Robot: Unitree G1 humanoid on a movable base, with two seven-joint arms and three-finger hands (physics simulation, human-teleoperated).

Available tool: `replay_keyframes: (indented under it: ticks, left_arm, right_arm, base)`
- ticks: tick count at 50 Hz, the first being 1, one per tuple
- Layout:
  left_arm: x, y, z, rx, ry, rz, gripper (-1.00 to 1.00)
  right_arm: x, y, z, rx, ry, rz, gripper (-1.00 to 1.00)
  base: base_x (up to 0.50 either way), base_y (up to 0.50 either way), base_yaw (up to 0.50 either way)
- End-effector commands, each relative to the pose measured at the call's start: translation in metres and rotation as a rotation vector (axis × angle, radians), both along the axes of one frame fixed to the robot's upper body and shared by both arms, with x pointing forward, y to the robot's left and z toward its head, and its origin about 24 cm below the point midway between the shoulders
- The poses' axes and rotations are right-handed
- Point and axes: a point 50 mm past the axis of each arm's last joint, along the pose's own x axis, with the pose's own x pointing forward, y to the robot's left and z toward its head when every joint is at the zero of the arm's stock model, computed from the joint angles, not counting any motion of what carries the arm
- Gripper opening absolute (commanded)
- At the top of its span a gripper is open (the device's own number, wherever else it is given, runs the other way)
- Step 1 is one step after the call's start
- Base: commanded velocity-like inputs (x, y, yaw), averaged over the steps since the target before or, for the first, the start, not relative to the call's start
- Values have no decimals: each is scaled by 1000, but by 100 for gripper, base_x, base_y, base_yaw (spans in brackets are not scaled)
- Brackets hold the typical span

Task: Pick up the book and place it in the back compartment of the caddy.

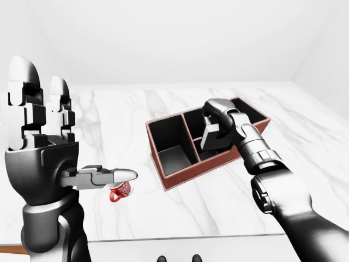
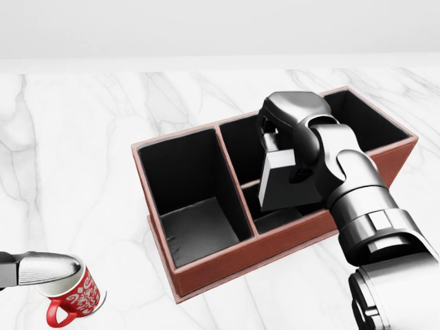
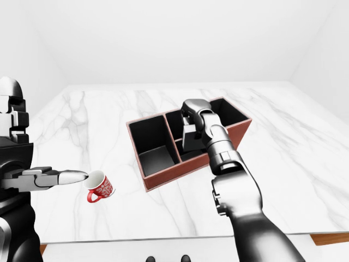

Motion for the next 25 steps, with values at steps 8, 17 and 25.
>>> replay_keyframes:
  ticks: [8,17,25]
  left_arm:
    - [0,0,0,1,1,0,100]
    - [0,-1,0,3,0,-2,100]
    - [0,-1,0,3,1,-2,100]
  right_arm:
    - [2,-12,-5,-29,-73,-56,-100]
    - [2,-10,-6,-28,-89,-55,-100]
    - [2,-6,-5,-25,-108,-47,-100]
  base:
    - [0,0,0]
    - [0,0,0]
    - [0,0,0]
